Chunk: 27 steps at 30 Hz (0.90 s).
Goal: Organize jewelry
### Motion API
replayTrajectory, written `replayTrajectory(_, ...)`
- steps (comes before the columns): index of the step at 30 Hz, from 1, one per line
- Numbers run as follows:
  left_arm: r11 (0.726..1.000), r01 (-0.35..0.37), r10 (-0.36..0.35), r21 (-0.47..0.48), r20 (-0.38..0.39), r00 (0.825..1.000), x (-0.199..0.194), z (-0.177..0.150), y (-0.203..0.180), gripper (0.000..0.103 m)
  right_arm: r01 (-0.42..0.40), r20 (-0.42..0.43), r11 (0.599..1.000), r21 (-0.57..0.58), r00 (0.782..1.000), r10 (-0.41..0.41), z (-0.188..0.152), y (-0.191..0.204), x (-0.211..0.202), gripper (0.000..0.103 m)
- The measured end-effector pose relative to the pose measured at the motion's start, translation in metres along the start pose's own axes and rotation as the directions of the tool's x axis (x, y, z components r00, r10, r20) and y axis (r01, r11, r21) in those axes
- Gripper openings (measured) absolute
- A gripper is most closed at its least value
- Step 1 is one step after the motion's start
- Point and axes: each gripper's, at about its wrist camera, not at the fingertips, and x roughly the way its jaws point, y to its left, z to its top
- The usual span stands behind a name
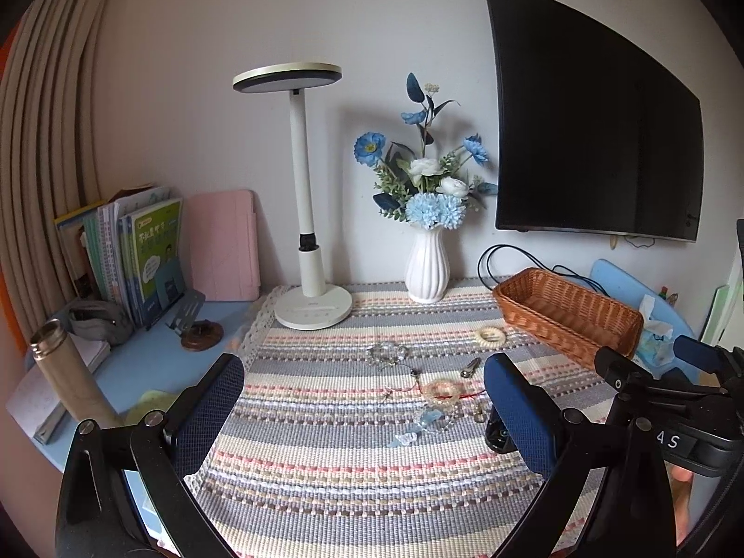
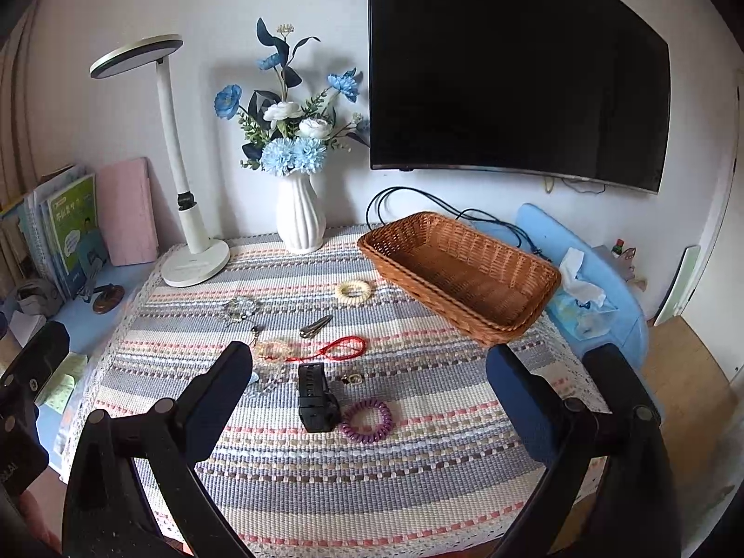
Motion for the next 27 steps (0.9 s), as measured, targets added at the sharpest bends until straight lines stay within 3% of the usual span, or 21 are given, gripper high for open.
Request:
replayTrajectory(17, 1.000, 0.011, -0.011, 0.007, -0.008, 1.000, 0.019, -0.008, 0.005, 0.103, 0.025, -0.009, 0.999, -0.020, 1.000, -0.025, -0.006, -0.005, 0.012, 0.102)
replayTrajectory(24, 1.000, -0.011, 0.013, 0.026, -0.066, 0.998, 0.053, -0.009, 0.044, 0.103, 0.030, -0.027, 0.999, 0.019, 0.999, -0.029, -0.006, -0.039, 0.031, 0.102)
replayTrajectory(27, 0.999, 0.045, -0.043, 0.011, -0.139, 0.989, 0.080, -0.014, 0.062, 0.103, 0.038, -0.071, 0.999, 0.022, 0.997, -0.036, -0.009, -0.050, 0.051, 0.102)
